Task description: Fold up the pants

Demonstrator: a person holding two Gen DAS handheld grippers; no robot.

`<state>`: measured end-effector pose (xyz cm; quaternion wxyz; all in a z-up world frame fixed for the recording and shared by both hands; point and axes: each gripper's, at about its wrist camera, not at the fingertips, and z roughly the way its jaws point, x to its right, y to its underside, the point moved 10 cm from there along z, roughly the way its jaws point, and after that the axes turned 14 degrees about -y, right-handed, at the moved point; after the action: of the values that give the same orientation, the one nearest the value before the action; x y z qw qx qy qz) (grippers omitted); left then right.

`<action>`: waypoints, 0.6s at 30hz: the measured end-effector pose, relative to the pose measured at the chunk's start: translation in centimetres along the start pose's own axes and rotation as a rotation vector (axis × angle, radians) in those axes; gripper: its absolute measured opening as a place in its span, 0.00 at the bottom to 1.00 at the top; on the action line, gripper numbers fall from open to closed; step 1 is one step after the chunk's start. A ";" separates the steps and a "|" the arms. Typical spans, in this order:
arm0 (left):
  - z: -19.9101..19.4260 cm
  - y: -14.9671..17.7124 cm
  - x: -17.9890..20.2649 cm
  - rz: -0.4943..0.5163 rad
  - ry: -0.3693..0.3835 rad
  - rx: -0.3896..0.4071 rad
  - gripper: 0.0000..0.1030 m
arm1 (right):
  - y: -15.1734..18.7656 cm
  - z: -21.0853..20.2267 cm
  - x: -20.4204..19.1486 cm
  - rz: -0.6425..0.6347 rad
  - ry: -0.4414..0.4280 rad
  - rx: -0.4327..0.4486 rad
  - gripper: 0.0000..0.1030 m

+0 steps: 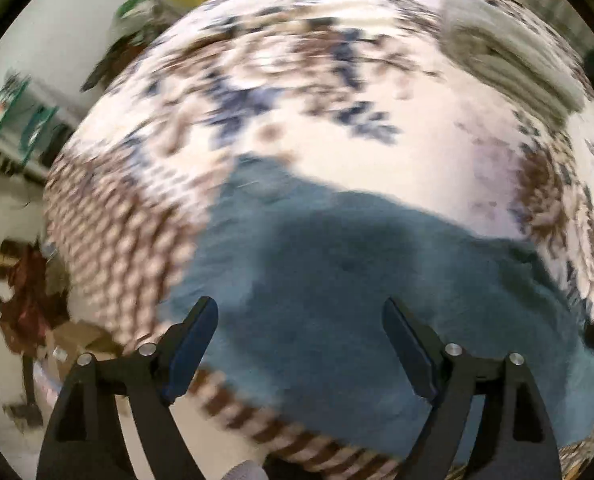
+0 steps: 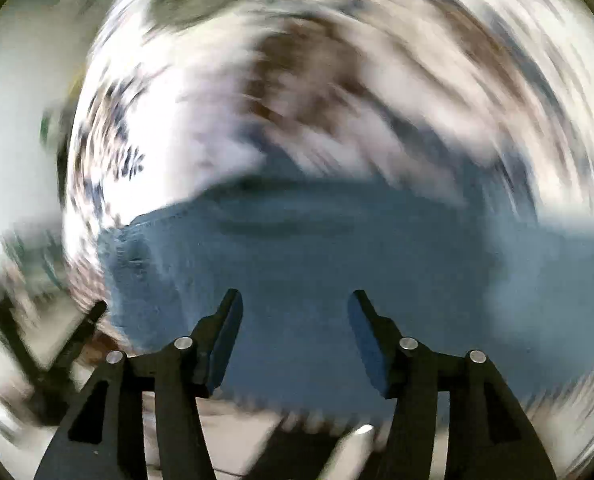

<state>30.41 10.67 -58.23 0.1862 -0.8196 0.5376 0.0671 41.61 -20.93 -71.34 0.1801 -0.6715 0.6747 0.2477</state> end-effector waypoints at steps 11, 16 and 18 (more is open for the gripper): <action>4.3 -3.3 7.3 0.119 -0.006 -0.036 0.81 | -9.4 6.7 2.2 -0.309 0.316 -0.107 0.09; 2.8 -3.3 9.2 0.128 0.079 -0.049 0.81 | -10.4 1.1 6.6 0.008 0.094 -0.031 0.17; 2.1 -3.4 10.7 0.160 0.094 -0.025 0.81 | -9.0 -0.7 6.5 0.049 -0.004 -0.019 0.27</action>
<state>38.10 3.46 -62.70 0.1445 -0.7786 0.6086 0.0498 50.39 -26.40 -75.29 0.1688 -0.6560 0.6883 0.2596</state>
